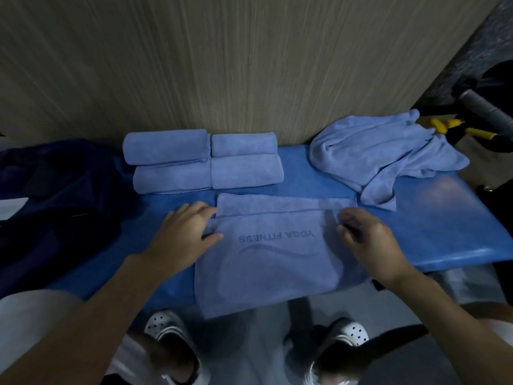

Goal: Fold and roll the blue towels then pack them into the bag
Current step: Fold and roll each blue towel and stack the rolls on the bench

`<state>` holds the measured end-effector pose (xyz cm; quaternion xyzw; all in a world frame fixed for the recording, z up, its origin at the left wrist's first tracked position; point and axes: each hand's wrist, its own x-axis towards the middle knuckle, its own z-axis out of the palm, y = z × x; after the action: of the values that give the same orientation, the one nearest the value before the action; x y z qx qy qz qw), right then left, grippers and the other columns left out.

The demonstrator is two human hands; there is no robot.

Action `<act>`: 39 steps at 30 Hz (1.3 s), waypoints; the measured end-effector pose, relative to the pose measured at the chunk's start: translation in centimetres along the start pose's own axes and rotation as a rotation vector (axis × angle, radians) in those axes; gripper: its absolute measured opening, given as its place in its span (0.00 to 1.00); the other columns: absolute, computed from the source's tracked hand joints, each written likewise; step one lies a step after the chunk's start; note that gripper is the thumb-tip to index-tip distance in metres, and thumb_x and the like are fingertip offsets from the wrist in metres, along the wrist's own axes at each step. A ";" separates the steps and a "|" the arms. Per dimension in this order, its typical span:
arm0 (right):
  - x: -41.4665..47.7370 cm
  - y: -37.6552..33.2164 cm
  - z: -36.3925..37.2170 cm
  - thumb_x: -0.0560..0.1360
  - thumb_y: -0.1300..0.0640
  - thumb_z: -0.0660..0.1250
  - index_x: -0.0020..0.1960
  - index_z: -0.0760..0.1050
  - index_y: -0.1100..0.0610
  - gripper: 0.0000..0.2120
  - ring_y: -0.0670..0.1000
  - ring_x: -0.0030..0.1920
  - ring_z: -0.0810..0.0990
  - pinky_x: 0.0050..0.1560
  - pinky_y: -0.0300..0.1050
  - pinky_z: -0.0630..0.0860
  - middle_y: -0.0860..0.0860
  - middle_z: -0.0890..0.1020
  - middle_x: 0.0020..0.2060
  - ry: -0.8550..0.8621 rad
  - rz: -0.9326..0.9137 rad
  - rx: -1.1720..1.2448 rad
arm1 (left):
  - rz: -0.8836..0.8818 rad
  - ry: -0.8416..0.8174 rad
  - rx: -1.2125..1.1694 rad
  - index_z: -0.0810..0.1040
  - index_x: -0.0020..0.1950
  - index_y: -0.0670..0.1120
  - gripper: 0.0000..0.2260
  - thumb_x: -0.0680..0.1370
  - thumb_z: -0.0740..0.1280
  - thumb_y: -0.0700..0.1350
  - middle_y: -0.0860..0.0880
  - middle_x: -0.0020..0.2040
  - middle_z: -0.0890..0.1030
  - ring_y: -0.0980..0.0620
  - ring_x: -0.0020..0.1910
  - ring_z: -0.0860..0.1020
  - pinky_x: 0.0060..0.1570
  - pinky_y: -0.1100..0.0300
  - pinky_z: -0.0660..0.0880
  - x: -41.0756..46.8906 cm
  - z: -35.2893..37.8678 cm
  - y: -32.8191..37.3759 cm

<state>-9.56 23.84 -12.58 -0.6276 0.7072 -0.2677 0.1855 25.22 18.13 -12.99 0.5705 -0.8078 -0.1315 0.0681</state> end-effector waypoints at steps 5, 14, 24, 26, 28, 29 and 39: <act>1.4 -0.2 0.9 0.74 0.55 0.71 0.66 0.71 0.51 0.22 0.54 0.58 0.78 0.62 0.61 0.73 0.49 0.81 0.56 -0.023 0.083 0.002 | -0.059 0.049 0.037 0.77 0.54 0.51 0.13 0.77 0.68 0.58 0.54 0.48 0.77 0.48 0.52 0.74 0.49 0.54 0.63 0.9 -0.2 0.5; 2.2 -0.1 0.8 0.75 0.59 0.65 0.33 0.66 0.54 0.14 0.54 0.37 0.72 0.49 0.54 0.66 0.49 0.72 0.30 -0.001 0.115 -0.111 | -0.078 -0.105 -0.292 0.75 0.34 0.48 0.11 0.75 0.72 0.47 0.50 0.31 0.77 0.53 0.32 0.75 0.35 0.55 0.70 2.0 -1.8 -0.8; 2.8 1.8 1.0 0.72 0.66 0.70 0.29 0.64 0.54 0.19 0.52 0.41 0.71 0.41 0.42 0.66 0.52 0.72 0.37 0.145 0.005 -0.039 | -0.002 0.073 -0.459 0.79 0.38 0.42 0.09 0.75 0.73 0.45 0.52 0.56 0.76 0.61 0.61 0.71 0.55 0.65 0.64 2.9 0.6 0.0; 3.0 1.9 0.9 0.71 0.66 0.70 0.28 0.63 0.56 0.20 0.51 0.41 0.70 0.38 0.37 0.60 0.50 0.70 0.34 0.137 0.015 -0.043 | -0.021 0.101 -0.484 0.78 0.35 0.44 0.09 0.74 0.74 0.42 0.51 0.52 0.79 0.57 0.67 0.70 0.59 0.59 0.67 3.0 1.0 0.0; 3.0 1.9 0.8 0.71 0.66 0.70 0.27 0.61 0.55 0.22 0.53 0.41 0.70 0.37 0.38 0.59 0.49 0.70 0.32 0.135 0.011 -0.023 | -0.034 0.118 -0.504 0.78 0.33 0.47 0.11 0.73 0.75 0.41 0.51 0.50 0.81 0.55 0.68 0.71 0.62 0.54 0.69 3.3 1.4 0.1; 3.1 1.8 0.9 0.71 0.66 0.70 0.27 0.60 0.54 0.23 0.53 0.41 0.70 0.36 0.39 0.59 0.48 0.69 0.30 0.132 0.013 -0.009 | -0.043 0.128 -0.518 0.78 0.32 0.48 0.11 0.73 0.75 0.41 0.52 0.50 0.81 0.54 0.68 0.71 0.62 0.52 0.70 3.4 1.6 0.1; 2.9 1.4 0.7 0.74 0.58 0.71 0.26 0.63 0.49 0.23 0.47 0.32 0.68 0.35 0.39 0.62 0.49 0.70 0.26 0.130 0.044 0.081 | -0.156 0.183 -0.712 0.82 0.39 0.55 0.10 0.71 0.77 0.41 0.58 0.53 0.79 0.67 0.52 0.77 0.50 0.74 0.70 3.8 1.9 1.1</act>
<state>-10.61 20.98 -13.77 -0.5853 0.7199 -0.3320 0.1701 22.38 15.15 -14.66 0.5803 -0.6563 -0.3574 0.3236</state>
